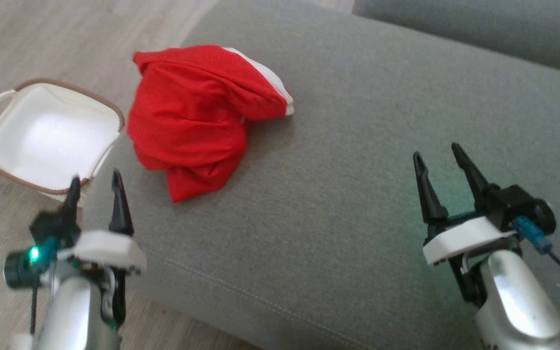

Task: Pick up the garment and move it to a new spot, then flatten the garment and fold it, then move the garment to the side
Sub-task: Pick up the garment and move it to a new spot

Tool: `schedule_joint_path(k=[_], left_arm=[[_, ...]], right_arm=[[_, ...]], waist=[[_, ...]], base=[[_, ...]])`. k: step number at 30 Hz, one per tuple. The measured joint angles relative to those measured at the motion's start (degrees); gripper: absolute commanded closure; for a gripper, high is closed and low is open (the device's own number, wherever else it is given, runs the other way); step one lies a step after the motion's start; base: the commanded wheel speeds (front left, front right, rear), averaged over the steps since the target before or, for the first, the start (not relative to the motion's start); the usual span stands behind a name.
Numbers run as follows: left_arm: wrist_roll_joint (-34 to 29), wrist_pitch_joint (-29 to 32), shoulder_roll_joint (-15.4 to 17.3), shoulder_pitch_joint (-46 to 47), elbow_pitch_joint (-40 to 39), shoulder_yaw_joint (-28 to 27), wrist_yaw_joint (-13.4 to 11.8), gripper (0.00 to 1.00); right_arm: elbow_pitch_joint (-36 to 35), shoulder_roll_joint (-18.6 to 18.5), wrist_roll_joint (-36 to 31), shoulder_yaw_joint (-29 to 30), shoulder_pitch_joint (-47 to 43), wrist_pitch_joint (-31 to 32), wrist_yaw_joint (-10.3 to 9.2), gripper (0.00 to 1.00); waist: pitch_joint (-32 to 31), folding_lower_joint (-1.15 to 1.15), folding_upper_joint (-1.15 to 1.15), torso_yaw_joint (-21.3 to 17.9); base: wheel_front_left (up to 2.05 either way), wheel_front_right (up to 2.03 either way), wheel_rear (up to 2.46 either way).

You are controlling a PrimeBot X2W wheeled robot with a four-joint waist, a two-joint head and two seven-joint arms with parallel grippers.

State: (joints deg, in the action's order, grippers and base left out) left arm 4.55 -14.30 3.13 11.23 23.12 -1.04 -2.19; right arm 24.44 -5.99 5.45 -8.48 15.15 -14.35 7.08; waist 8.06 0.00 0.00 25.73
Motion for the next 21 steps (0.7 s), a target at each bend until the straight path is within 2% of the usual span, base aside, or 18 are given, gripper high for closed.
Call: schedule_joint_path(k=[5, 13, 21], left_arm=[[0.16, -0.02, 0.01, 7.34, 2.13, -1.23, 2.26, 0.00], [1.04, -0.18, 0.87, 18.84, 10.01, -2.15, 5.53, 0.00], [-0.03, -0.25, 6.06, 28.88, 22.79, -3.45, 5.35, 0.00]], right_arm=[[-1.81, -2.24, 0.03, -1.49, 2.40, -0.01, 0.00, 0.00], [-3.49, -4.78, 1.20, -3.60, 4.31, -0.02, 0.01, 0.00], [-4.12, -5.80, 2.40, -5.27, 6.59, -0.02, 0.01, 0.00]], waist=[[3.72, 0.00, 0.00, -2.25], [9.20, 0.01, 0.00, -6.23], [13.27, 0.01, 0.00, -10.73]], base=[[0.00, 0.00, 0.00], [0.00, 0.00, 0.00], [0.00, 0.00, 0.00]])
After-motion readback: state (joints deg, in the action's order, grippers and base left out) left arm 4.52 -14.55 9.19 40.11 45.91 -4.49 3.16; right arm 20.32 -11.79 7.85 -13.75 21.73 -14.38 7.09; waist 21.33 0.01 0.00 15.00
